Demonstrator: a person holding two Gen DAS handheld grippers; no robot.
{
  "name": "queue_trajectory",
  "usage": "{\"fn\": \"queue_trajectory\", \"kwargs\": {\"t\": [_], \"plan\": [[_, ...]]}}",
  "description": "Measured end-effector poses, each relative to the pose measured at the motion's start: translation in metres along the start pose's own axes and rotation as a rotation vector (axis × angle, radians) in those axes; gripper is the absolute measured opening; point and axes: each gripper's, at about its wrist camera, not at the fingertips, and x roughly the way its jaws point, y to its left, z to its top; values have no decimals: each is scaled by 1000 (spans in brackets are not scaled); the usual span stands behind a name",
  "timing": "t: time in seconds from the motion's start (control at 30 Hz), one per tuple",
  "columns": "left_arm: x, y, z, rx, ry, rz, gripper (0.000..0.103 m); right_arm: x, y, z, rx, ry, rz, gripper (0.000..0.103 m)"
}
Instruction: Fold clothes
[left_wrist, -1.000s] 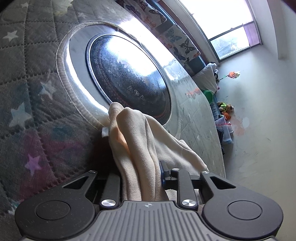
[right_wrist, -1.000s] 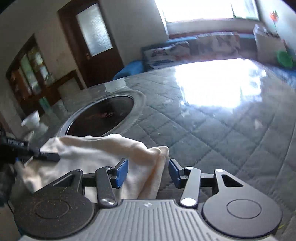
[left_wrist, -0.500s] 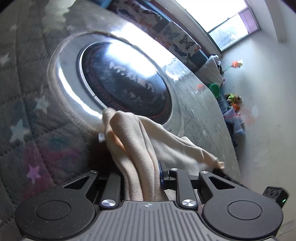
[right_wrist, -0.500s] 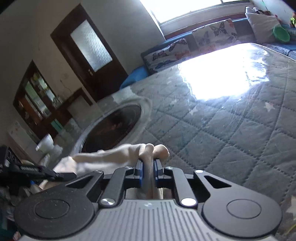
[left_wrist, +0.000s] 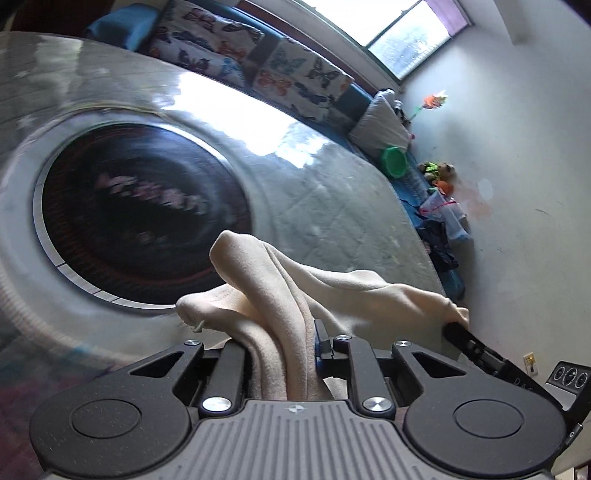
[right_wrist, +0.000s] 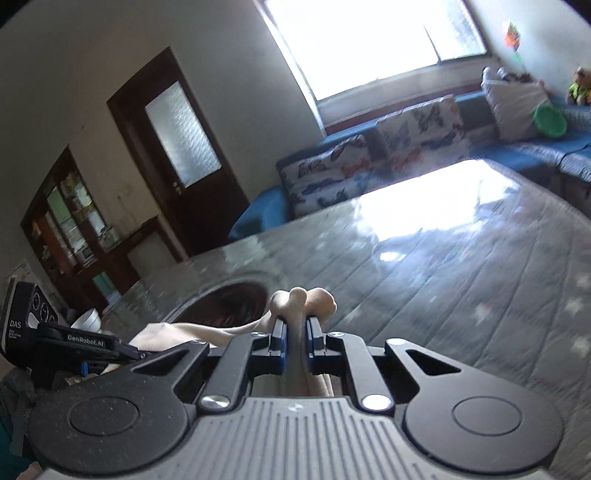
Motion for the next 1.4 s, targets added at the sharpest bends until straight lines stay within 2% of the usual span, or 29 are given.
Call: {"fn": "queue_trajectory", "kwargs": {"t": [0.27,0.53,0.9,1.17,1.4], "plan": [[41,-55,24,86,12,-31,17,-23,-22,35,-31,-82,-99,9],[80,-105,38,179,18,-26,17,-32,-51,64,-46,-120,-187,9],[122,-135,40,238,55,-10,17,-32,-83,67,-9,-134,-251,9],[135,-156,42,280,53,1,17,-31,-97,69,-4,-139,-281,9],[146,-158,42,287,62,22,17,-25,-106,66,12,-132,-296,9]]}}
